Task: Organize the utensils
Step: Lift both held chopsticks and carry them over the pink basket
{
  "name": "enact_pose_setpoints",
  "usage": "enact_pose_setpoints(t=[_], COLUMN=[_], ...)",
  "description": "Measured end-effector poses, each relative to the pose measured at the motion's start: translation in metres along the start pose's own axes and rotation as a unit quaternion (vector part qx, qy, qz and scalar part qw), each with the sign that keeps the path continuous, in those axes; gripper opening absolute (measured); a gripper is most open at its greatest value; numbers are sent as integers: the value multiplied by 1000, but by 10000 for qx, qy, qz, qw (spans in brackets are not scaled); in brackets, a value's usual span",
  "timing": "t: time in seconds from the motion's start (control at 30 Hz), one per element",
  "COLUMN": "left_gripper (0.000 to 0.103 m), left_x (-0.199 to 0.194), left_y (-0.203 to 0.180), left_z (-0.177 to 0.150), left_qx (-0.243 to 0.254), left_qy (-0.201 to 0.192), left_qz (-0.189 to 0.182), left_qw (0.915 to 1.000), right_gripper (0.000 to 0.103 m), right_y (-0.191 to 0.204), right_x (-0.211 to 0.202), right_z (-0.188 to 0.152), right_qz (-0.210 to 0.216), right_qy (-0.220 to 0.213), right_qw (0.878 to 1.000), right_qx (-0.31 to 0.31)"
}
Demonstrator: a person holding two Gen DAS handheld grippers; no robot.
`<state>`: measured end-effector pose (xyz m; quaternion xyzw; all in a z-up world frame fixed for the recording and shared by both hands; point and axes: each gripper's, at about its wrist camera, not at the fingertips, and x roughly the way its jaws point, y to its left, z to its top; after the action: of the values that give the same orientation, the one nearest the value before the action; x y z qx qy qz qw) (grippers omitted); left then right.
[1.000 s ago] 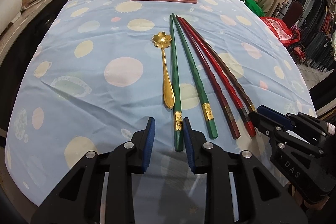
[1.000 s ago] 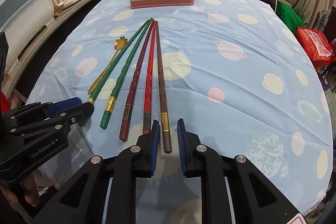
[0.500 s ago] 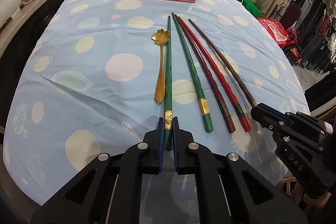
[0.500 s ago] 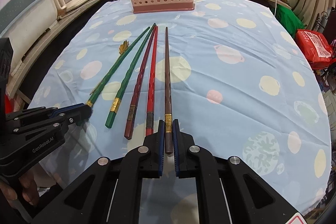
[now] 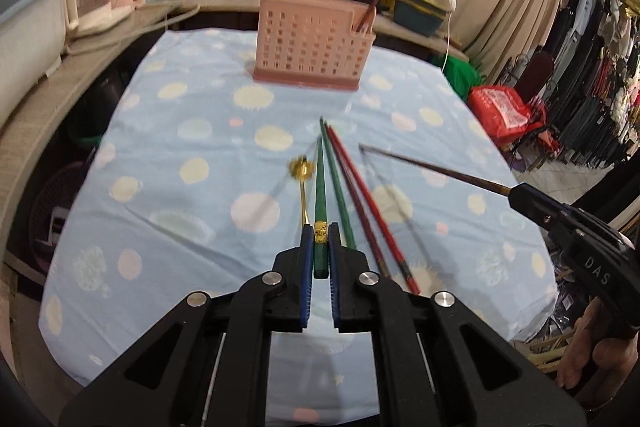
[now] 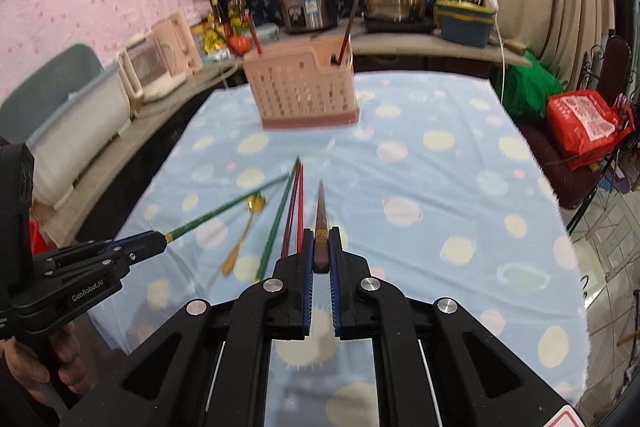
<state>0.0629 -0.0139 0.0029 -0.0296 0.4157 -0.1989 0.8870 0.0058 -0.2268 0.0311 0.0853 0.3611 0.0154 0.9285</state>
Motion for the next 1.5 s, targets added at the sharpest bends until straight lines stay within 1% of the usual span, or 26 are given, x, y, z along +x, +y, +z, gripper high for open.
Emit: enact_pose_setpoints(t=[0.13,0.27,0.6,0.77,0.93,1.1,1.23,1.4,1.5], left_gripper=[7,7,7,7,7,7,7,7,7], left_x=[-19,-29,-37,-46,-54,-55,-47,-26,-7], left_y=[-4,-8,-15,-19,-21,-23,-24,-22,-19], left_z=[30,59,124,161,210,258,289,319,328], left_qx=[66,124,251,352,401,399,412,359,337], left_qy=[-378,-698,-1255,-1609,-2020,-2372,-2558,-2683,-2657], left_qz=[-19,13,10,34,93,120,96,93,113], left_qw=[9993,9975,9918,9863,9785,9706,9658,9626,9634], right_gripper=[7,7,7,7,7,7,7,7,7], right_y=[-4,-6,-5,-8,-8,-4,1,8,8], right_x=[-16,-22,-15,-12,-7,9,27,58,81], right_z=[30,57,110,146,196,243,273,296,302], right_qz=[79,91,129,200,263,367,414,469,503], right_qy=[-346,-621,-1028,-1258,-1583,-1785,-1895,-1912,-1852], right_qw=[9993,9980,9946,9918,9870,9831,9808,9801,9808], right_qx=[70,98,30,52,93,177,185,267,350])
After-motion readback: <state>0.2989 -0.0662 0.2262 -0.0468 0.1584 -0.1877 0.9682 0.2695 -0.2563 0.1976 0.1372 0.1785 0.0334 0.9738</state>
